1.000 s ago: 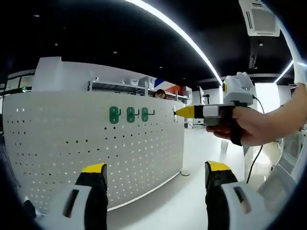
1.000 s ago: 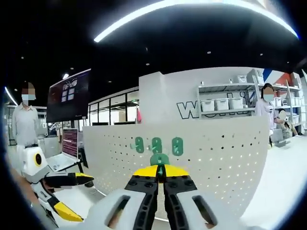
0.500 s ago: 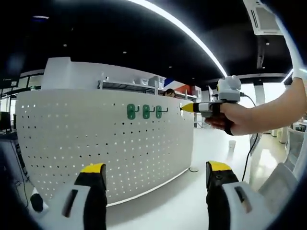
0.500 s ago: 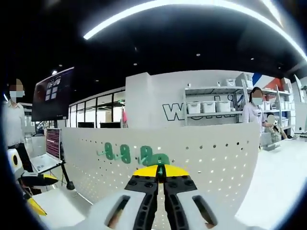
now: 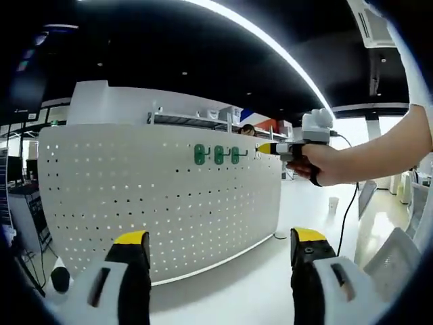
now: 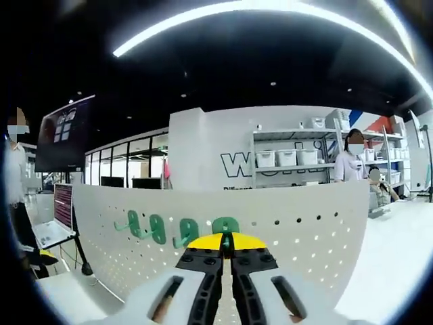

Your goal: Insert the hook assembly into the mounting plate slot until the hook locks in place.

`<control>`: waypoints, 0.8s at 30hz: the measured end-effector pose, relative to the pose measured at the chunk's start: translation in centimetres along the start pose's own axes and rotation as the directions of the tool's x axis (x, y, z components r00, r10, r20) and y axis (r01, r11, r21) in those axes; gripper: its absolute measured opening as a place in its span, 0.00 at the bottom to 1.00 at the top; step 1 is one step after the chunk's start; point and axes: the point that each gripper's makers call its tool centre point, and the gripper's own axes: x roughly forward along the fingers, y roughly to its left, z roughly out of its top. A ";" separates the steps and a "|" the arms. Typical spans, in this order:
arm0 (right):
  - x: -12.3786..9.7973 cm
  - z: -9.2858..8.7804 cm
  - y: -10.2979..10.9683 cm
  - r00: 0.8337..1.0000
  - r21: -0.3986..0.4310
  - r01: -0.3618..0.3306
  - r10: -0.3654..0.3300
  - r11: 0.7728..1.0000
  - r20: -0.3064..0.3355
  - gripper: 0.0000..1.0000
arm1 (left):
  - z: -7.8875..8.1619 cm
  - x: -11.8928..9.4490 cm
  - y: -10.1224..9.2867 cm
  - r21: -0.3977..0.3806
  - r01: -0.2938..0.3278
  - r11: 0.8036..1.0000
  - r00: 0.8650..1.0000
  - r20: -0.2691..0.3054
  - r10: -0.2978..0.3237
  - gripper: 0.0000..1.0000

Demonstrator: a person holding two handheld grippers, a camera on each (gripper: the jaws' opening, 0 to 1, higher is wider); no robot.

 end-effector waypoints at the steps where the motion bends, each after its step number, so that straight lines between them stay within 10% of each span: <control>1: 0.2 0.0 0.0 1.000 0.001 0.002 -0.002 1.000 0.006 0.01 | 0.0 -0.1 0.1 0.000 0.000 1.000 1.000 -0.002 0.000 0.87; 24: 2.2 -0.9 -0.3 0.999 -0.001 0.031 -0.031 1.000 0.010 0.01 | 0.0 -0.4 0.7 0.012 -0.011 1.000 1.000 -0.028 0.011 0.86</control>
